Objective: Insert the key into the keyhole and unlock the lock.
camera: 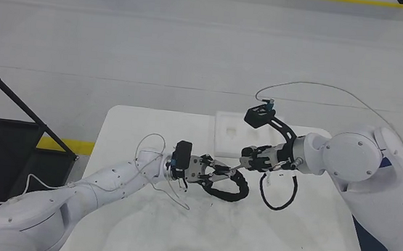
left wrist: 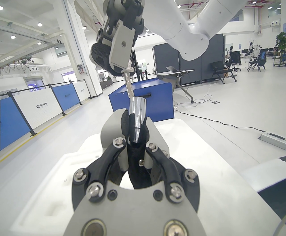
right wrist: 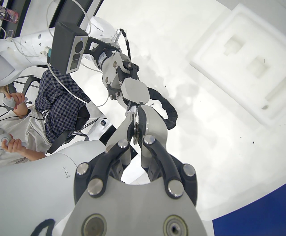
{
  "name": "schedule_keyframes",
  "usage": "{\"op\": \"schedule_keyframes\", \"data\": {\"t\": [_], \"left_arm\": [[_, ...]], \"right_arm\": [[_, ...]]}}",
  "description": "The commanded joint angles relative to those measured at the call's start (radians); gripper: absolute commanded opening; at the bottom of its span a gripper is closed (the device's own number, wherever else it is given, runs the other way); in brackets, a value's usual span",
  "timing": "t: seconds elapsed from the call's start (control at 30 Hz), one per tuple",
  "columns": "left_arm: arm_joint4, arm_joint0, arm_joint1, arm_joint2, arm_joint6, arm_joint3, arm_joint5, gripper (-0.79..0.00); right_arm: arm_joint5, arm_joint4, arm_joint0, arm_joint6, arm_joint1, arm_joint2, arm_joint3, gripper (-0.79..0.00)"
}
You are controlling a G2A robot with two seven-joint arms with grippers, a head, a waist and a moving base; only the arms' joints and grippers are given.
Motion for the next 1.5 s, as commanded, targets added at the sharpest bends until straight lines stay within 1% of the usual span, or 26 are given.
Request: {"op": "schedule_keyframes", "data": {"t": [0.0, 0.33, 0.47, 0.7, 1.03, 1.47], "left_arm": [[-0.001, 0.0, 0.0, 0.0, 0.0, -0.001, 0.0, -0.785], [-0.021, 0.003, -0.001, 0.0, -0.006, 0.003, -0.006, -0.785], [-0.073, 0.014, -0.004, 0.0, -0.016, 0.008, -0.016, -0.785], [-0.147, 0.049, -0.011, 0.0, 0.003, 0.024, 0.003, -0.785], [-0.165, 0.059, -0.024, 0.0, 0.028, 0.032, 0.028, -0.785], [-0.165, 0.059, -0.024, 0.0, 0.028, 0.032, 0.028, -0.785]], "right_arm": [[0.001, 0.0, 0.0, -0.001, 0.0, -0.001, 0.0, -0.785], [0.001, 0.008, -0.003, -0.014, 0.001, -0.001, -0.001, -0.785], [0.01, 0.006, -0.006, -0.03, 0.002, 0.006, -0.003, -0.785], [0.035, -0.012, -0.023, -0.072, 0.006, 0.028, -0.026, -0.785], [0.083, -0.061, -0.05, -0.101, 0.011, 0.033, -0.063, -0.785], [0.083, -0.061, -0.05, -0.101, 0.011, 0.033, -0.063, -0.785]]}}
